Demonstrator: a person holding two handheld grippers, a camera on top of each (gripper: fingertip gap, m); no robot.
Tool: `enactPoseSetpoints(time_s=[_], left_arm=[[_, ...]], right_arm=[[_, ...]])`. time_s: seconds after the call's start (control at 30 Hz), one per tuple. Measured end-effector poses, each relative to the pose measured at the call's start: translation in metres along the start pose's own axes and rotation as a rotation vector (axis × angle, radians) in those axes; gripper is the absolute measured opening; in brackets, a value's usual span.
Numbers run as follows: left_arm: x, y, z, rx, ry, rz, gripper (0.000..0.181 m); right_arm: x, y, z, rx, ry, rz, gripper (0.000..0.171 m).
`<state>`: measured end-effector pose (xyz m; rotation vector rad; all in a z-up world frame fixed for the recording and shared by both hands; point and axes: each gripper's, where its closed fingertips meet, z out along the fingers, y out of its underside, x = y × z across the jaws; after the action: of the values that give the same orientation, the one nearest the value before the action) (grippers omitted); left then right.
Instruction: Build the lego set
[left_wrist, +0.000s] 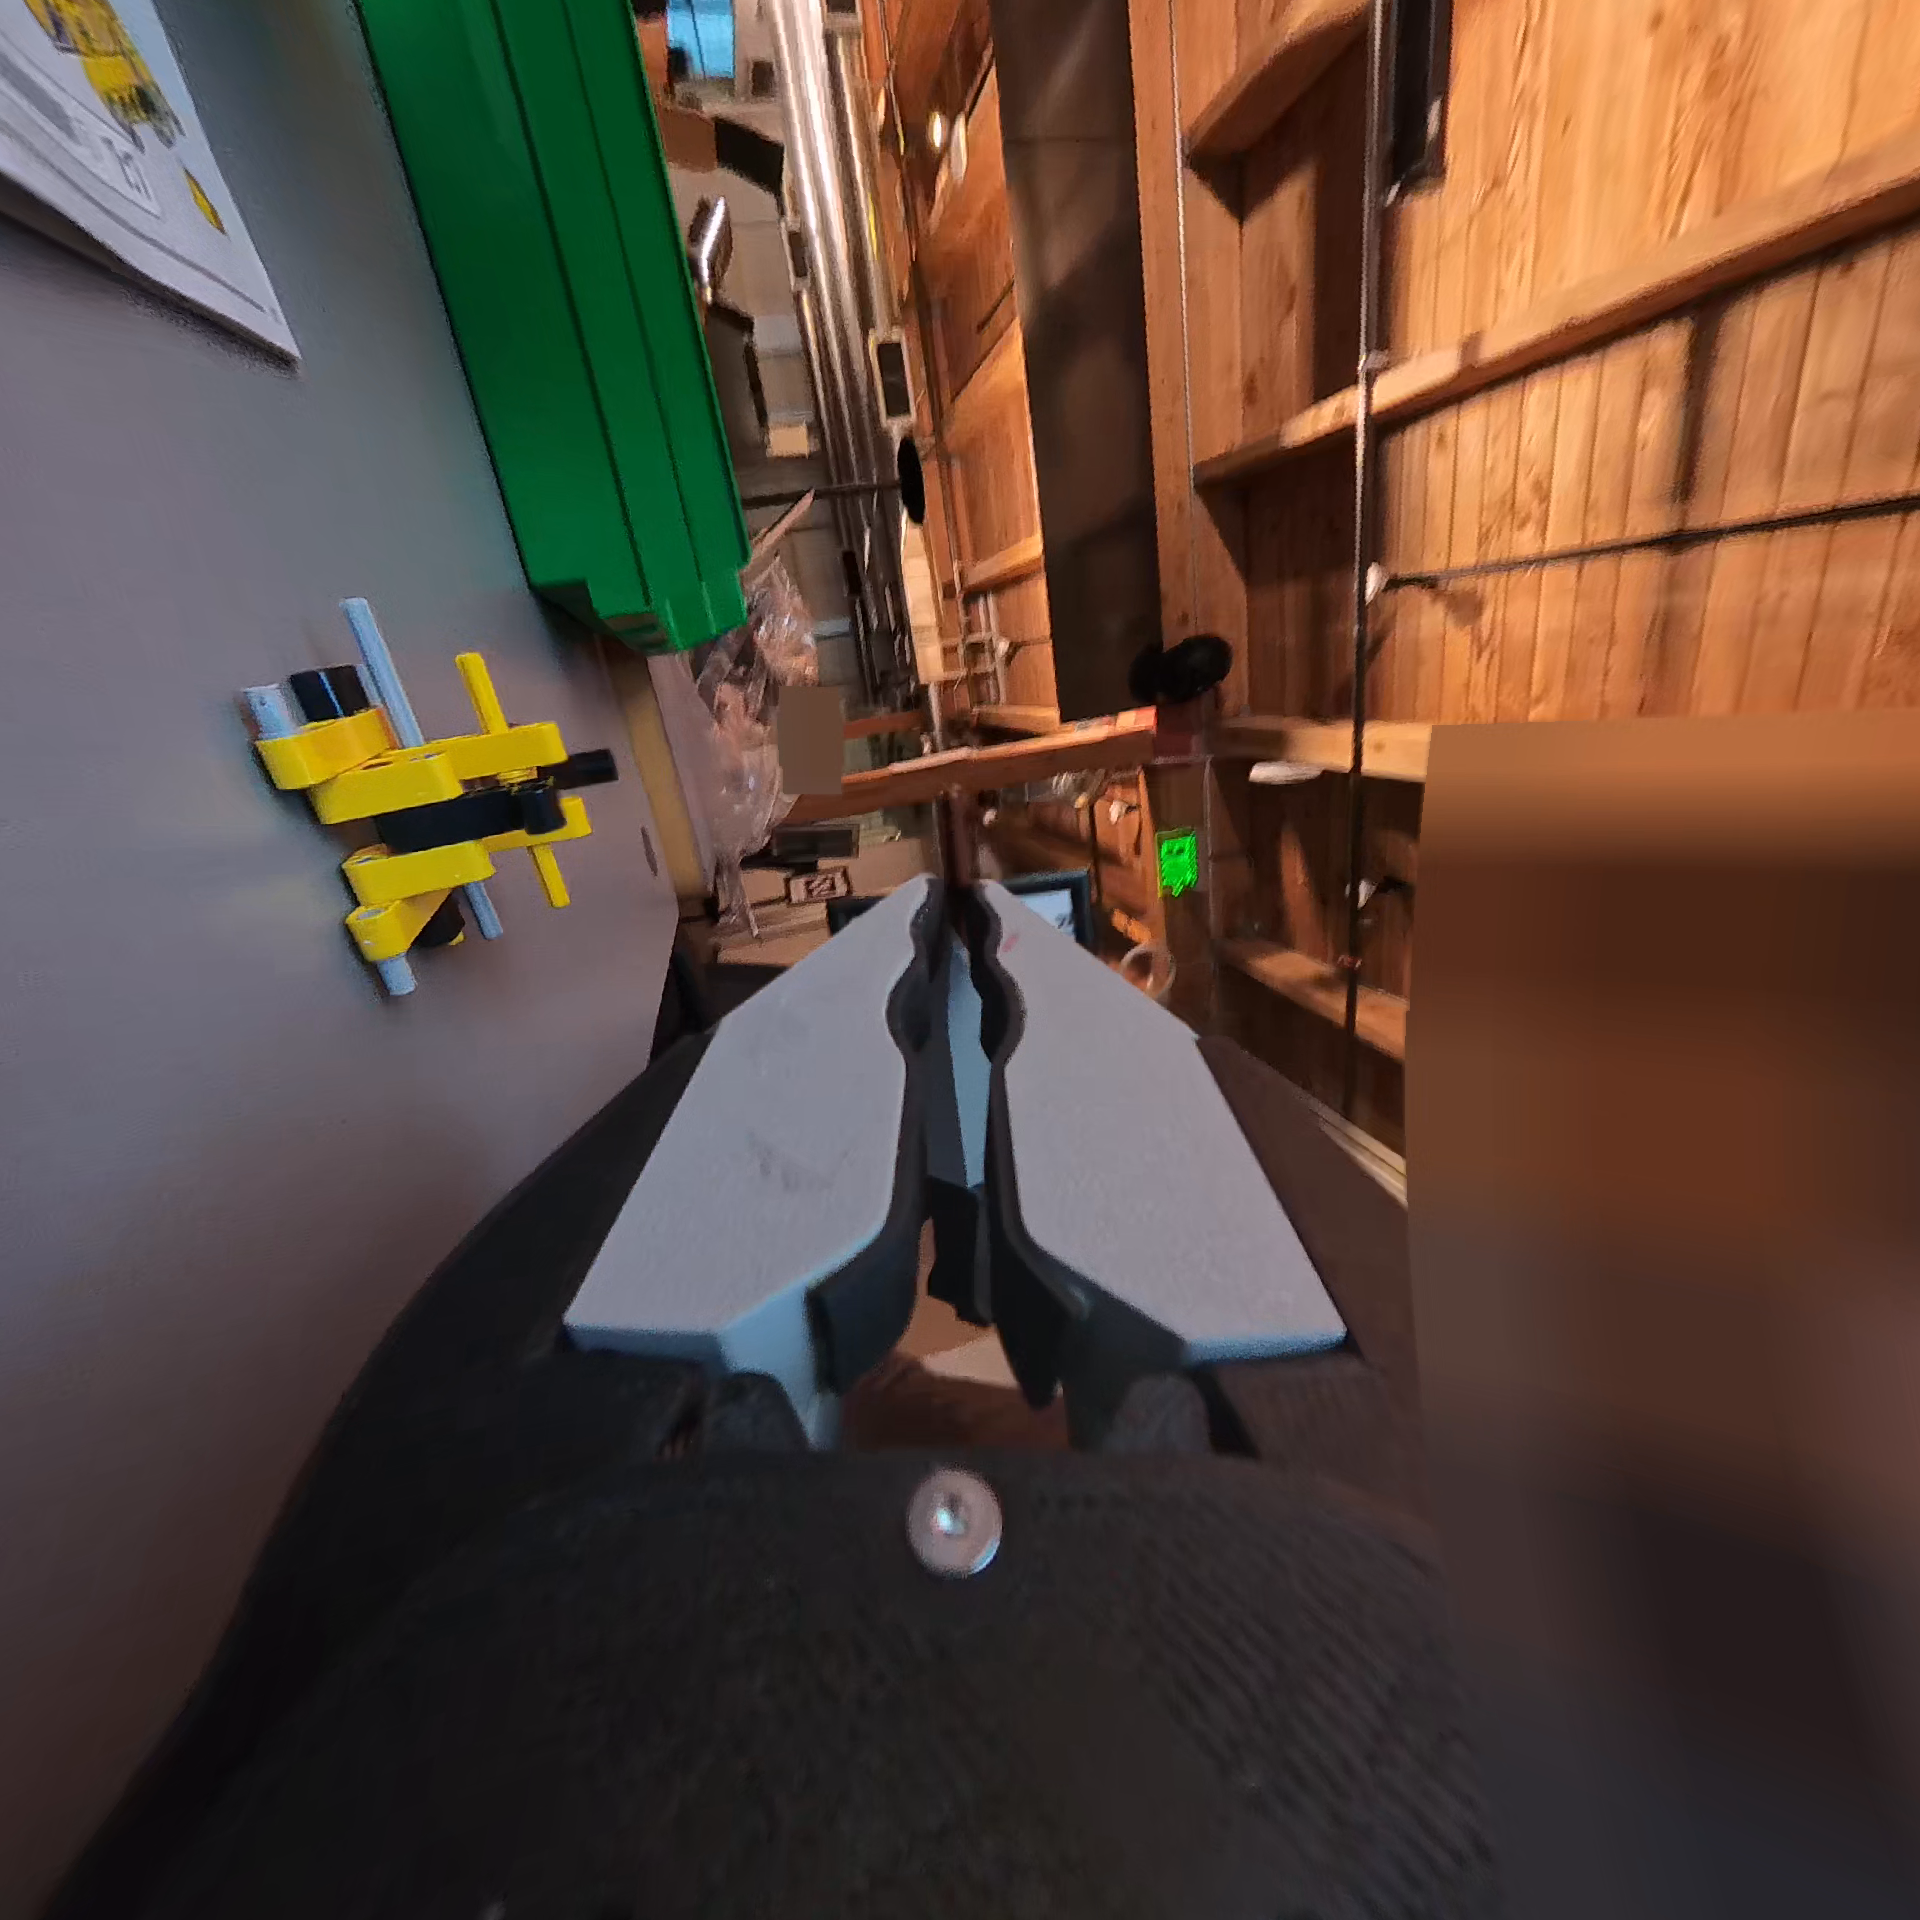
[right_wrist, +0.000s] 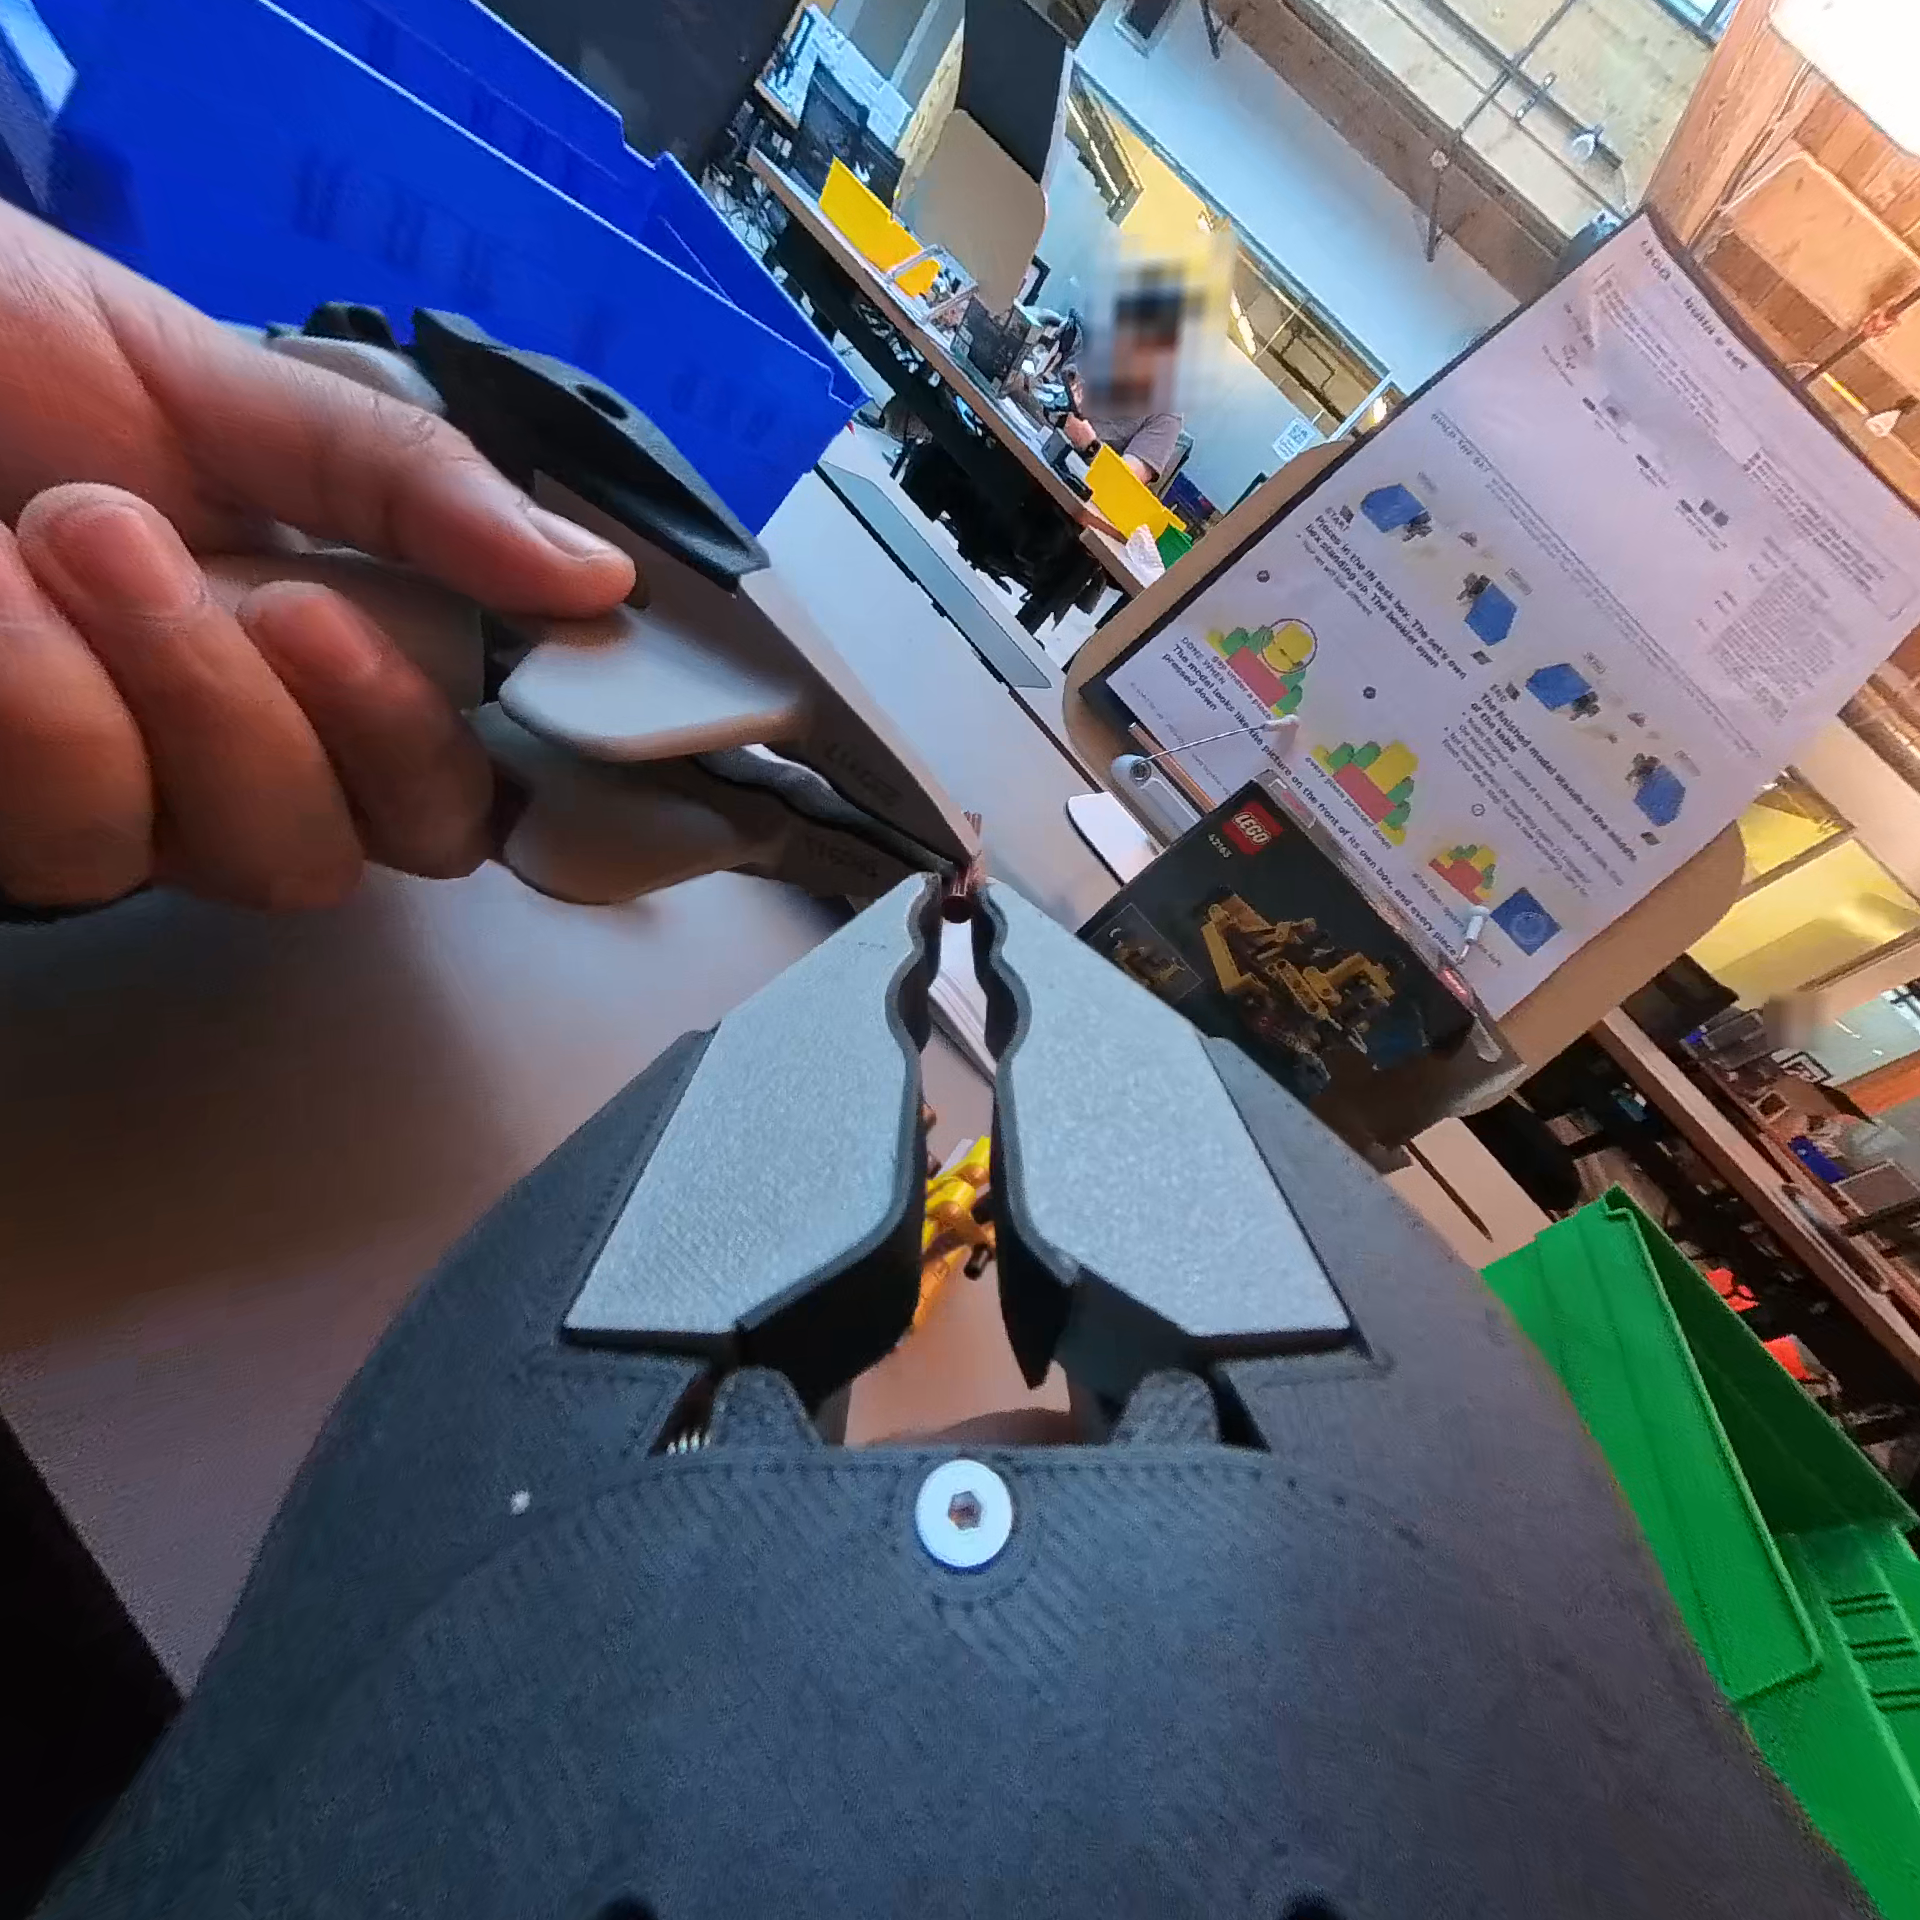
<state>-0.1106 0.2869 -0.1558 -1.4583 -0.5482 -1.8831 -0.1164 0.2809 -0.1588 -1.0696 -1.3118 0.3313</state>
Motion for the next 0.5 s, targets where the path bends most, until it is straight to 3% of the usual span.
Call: enactPoseSetpoints(time_s=[0.13, 0.23, 0.4, 0.5], left_arm=[[0.012, 0.005, -0.006, -0.227, -0.034, 0.231, 0.0], [0.029, 0.01, -0.028, -0.44, -0.048, 0.493, 0.013], [-0.011, -0.039, -0.067, -0.577, -0.506, 1.121, 0.041], [-0.028, -0.044, -0.077, -0.612, -0.57, 1.216, 0.052]], right_arm=[[0.011, 0.007, -0.01, 0.003, 0.003, 0.05, 0.002], [0.038, 0.03, -0.021, -0.041, 0.064, 0.027, 0.002], [0.082, 0.072, -0.018, -0.091, 0.078, 0.085, 0.002], [0.094, 0.093, -0.004, -0.094, 0.075, 0.139, 0.002]])
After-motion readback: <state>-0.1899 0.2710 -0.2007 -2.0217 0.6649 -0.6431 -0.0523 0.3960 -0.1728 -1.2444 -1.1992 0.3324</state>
